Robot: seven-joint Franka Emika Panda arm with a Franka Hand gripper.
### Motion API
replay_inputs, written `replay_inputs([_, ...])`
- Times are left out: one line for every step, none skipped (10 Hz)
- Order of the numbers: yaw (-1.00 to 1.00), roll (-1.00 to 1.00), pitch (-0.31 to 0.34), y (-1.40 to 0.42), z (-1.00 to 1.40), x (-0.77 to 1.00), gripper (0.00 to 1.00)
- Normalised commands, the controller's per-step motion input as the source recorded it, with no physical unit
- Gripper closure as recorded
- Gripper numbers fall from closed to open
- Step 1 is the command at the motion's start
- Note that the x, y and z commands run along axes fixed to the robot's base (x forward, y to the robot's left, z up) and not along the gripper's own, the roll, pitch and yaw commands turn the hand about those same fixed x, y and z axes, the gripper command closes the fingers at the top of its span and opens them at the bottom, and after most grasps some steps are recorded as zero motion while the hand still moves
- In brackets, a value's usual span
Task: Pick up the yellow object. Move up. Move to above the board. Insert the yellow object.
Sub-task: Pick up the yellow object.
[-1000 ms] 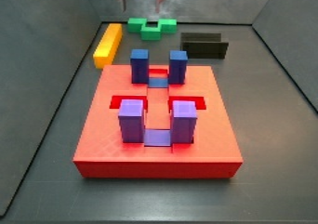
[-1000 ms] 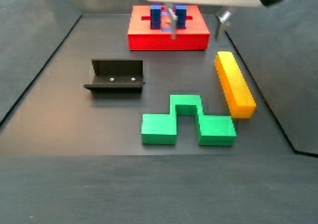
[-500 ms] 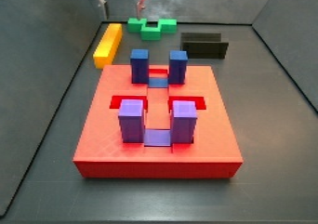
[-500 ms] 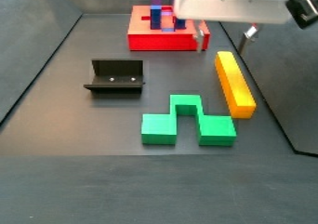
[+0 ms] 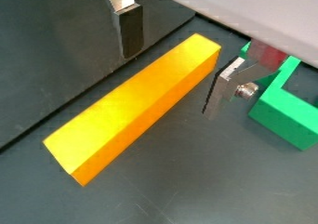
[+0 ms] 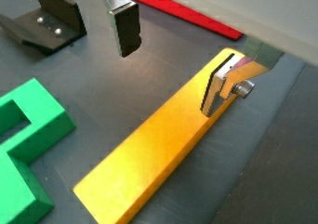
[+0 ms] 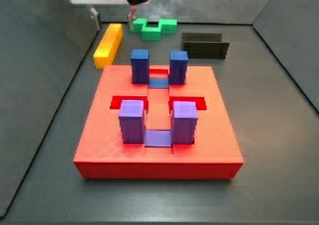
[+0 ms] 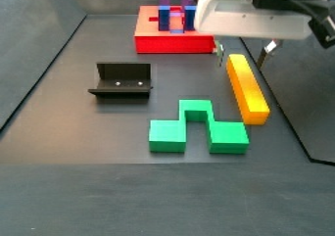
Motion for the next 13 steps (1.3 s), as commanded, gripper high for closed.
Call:
replay_inputs([0.07,-0.01,-0.123,0.12,-0.28,-0.05,0.00])
replay_inputs([0.08,0.00,-0.110,0.03,-0.28,-0.11,0.00])
replay_inputs([0.07,0.00,-0.076,0.00,-0.29,-0.30,0.00])
replay_inputs([0.06,0.00,-0.070,0.00,-0.22,-0.29,0.00])
replay_inputs([0.09,0.00,-0.061,0.00,-0.21,-0.09,0.00])
replay_inputs([0.10,0.00,-0.066,0.00,-0.20,-0.02,0.00])
replay_inputs([0.11,0.00,-0.081,0.01,-0.17,0.00,0.00])
replay_inputs([0.09,-0.01,-0.074,0.02,-0.16,0.00,0.00])
replay_inputs([0.06,0.00,-0.067,0.01,-0.19,0.00,0.00])
replay_inputs([0.04,0.00,-0.051,0.01,-0.19,0.00,0.00])
replay_inputs([0.04,0.00,-0.039,0.01,-0.21,-0.06,0.00])
replay_inputs([0.02,0.00,-0.070,0.00,-0.34,-0.09,0.00])
replay_inputs([0.01,0.00,-0.077,0.00,-0.37,-0.09,0.00])
